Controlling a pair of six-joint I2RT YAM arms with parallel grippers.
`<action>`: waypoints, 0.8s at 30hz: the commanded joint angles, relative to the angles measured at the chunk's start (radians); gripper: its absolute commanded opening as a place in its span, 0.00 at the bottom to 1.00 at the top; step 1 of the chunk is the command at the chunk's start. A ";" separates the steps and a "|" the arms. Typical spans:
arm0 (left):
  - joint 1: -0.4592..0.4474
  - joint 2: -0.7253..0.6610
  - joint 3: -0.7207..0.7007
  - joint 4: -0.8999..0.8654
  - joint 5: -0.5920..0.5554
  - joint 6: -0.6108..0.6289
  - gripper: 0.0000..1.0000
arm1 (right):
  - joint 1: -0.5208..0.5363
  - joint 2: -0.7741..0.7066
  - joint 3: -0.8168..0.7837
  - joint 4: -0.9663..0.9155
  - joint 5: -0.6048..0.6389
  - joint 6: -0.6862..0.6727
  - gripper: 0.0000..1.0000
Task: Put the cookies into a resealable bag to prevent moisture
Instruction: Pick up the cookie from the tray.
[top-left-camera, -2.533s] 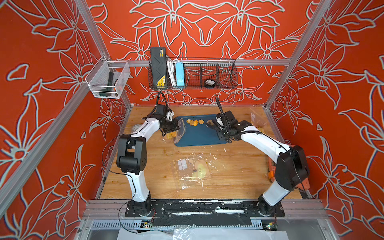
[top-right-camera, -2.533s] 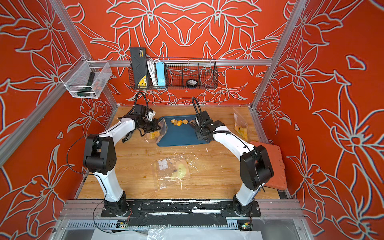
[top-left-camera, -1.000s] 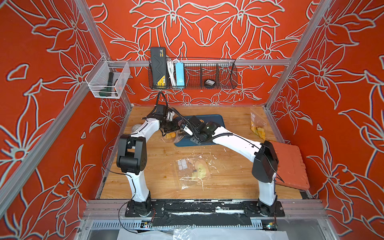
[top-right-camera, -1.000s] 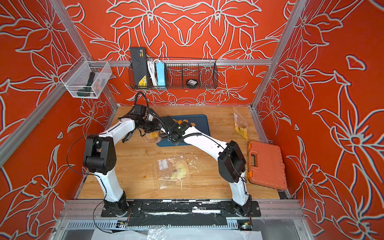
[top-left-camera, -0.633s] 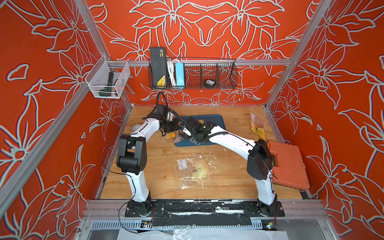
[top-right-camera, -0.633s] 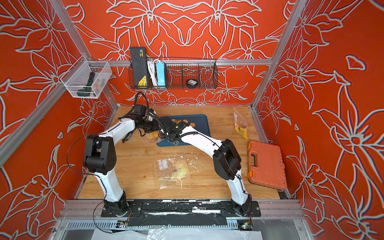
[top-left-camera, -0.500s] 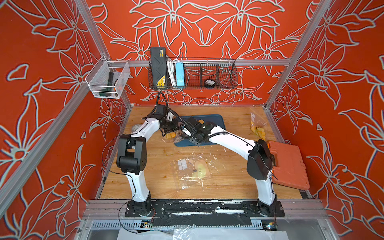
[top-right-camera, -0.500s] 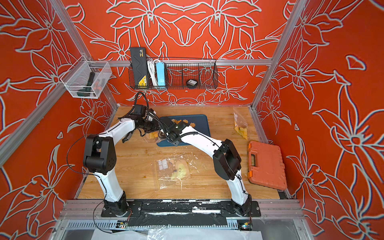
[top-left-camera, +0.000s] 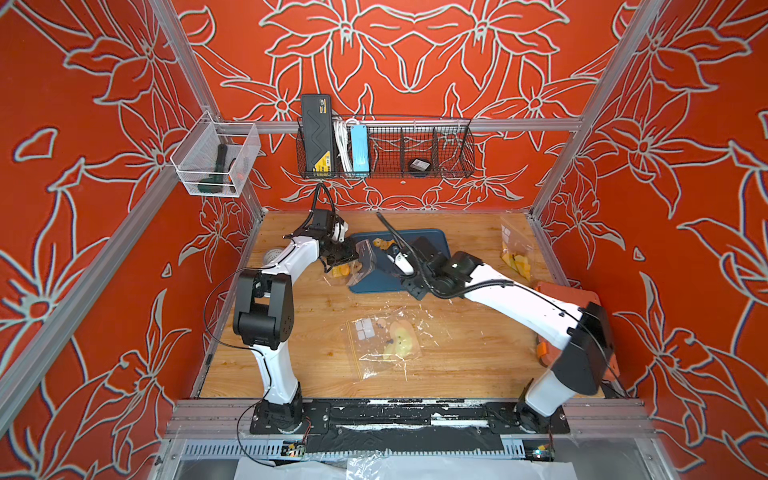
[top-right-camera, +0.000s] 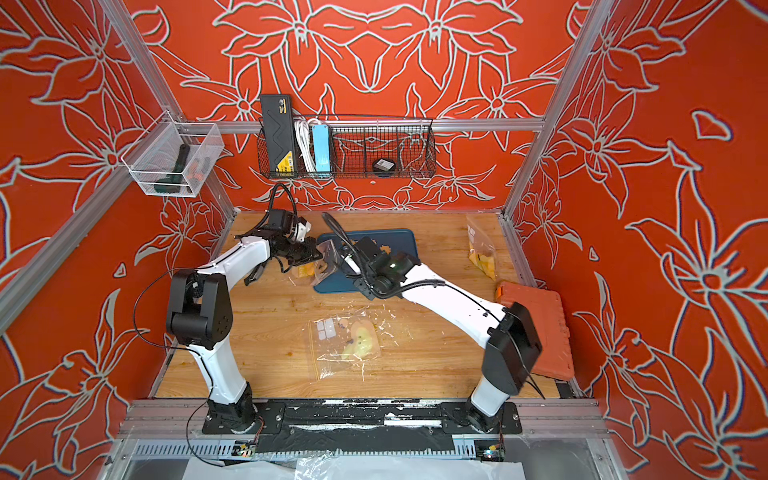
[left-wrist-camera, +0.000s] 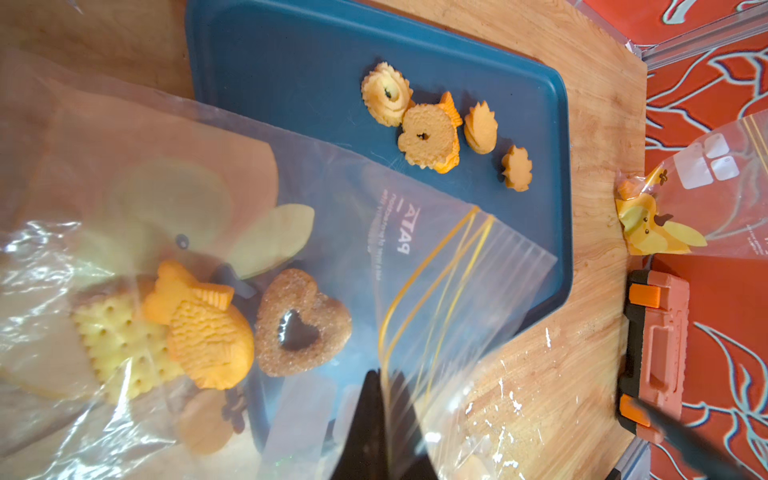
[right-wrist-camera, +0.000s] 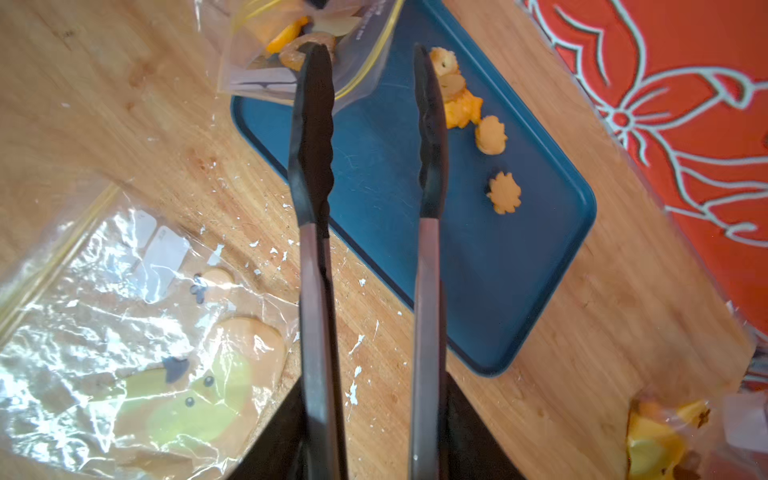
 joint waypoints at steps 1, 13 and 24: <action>0.005 -0.030 0.004 0.010 0.004 0.009 0.00 | -0.116 -0.001 -0.064 0.055 -0.049 0.155 0.45; 0.006 -0.023 0.004 0.009 0.013 0.011 0.00 | -0.297 0.187 0.034 -0.003 -0.171 0.247 0.52; 0.007 -0.076 -0.022 0.041 -0.046 0.003 0.00 | -0.320 0.315 0.143 -0.054 -0.137 0.277 0.57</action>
